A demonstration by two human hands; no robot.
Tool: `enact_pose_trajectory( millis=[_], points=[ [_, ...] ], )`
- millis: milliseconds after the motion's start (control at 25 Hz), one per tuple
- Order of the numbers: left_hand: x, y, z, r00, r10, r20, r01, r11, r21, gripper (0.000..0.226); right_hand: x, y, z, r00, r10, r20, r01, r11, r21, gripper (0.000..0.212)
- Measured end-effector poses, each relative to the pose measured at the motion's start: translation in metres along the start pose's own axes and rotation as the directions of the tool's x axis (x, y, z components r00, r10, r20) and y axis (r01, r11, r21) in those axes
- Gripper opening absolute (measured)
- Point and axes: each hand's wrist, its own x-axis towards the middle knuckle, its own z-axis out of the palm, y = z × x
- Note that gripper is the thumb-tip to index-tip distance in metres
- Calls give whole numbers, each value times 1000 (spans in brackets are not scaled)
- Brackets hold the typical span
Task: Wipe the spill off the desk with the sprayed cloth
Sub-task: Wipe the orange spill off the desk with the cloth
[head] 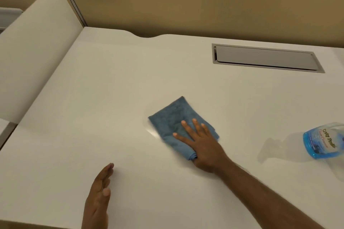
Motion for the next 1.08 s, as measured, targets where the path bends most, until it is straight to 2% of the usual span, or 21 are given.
enact_pose_trajectory(
  millis=[160,280,360,440,520,640,720,920,1080],
  points=[
    [9,0,0,993,114,23,-116,978,174,54,-46,33,5,974,213,-72,-214,977,-5,64],
    [16,1,-2,991,130,31,-134,976,171,55,-62,36,9,881,437,-182,-421,899,121,58],
    [16,1,-4,989,140,48,-146,977,154,57,-53,27,14,830,510,-227,-491,860,138,60],
    [13,3,-7,989,134,59,-142,971,190,59,-29,15,18,821,516,-243,-512,855,85,64],
    [15,5,-12,989,129,68,-144,941,308,62,2,5,17,826,524,-208,-526,849,52,68],
    [29,2,-26,989,101,112,-148,798,584,72,40,-9,13,826,535,-178,-532,844,68,71],
    [42,-3,-33,983,72,167,-170,695,699,79,51,-15,13,835,522,-174,-525,850,34,72],
    [66,-7,-44,978,76,194,-205,527,825,81,63,-31,13,846,504,-174,-508,861,24,73],
    [87,-4,-57,982,70,176,-189,467,864,80,84,-65,17,918,377,-121,-379,926,6,72]
  ],
)
